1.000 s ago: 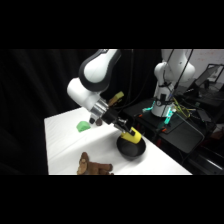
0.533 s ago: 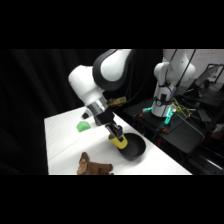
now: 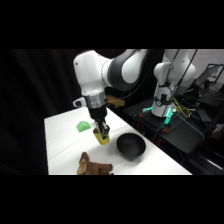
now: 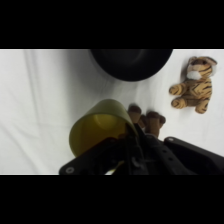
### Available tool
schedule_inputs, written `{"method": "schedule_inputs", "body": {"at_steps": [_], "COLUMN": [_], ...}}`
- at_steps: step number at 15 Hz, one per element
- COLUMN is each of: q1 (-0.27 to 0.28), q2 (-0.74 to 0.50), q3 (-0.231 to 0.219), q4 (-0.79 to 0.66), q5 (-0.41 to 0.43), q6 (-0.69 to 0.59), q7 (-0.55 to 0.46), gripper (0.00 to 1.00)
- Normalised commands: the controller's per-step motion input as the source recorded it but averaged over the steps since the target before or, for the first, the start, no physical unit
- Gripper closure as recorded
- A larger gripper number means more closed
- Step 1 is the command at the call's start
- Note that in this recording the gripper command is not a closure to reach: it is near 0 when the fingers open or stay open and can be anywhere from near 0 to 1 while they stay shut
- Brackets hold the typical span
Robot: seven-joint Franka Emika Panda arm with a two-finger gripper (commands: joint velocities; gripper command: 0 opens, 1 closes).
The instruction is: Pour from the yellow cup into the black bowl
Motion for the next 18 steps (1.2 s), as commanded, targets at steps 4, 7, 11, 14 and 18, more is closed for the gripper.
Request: {"method": "schedule_inputs", "body": {"at_steps": [4, 7, 11, 14, 18], "q1": [0.076, 0.039, 0.020, 0.022, 0.015], "q2": [0.12, 0.30, 0.39, 0.35, 0.21], "q3": [-0.157, -0.104, -0.055, -0.070, -0.064], "q4": [0.13, 0.34, 0.42, 0.38, 0.27], "q5": [-0.326, -0.114, 0.017, 0.031, 0.044], "q6": [0.31, 0.15, 0.07, 0.01, -0.03], "q7": [0.48, 0.33, 0.23, 0.17, 0.11], "gripper": [0.18, 0.18, 0.18, 0.18, 0.18]}}
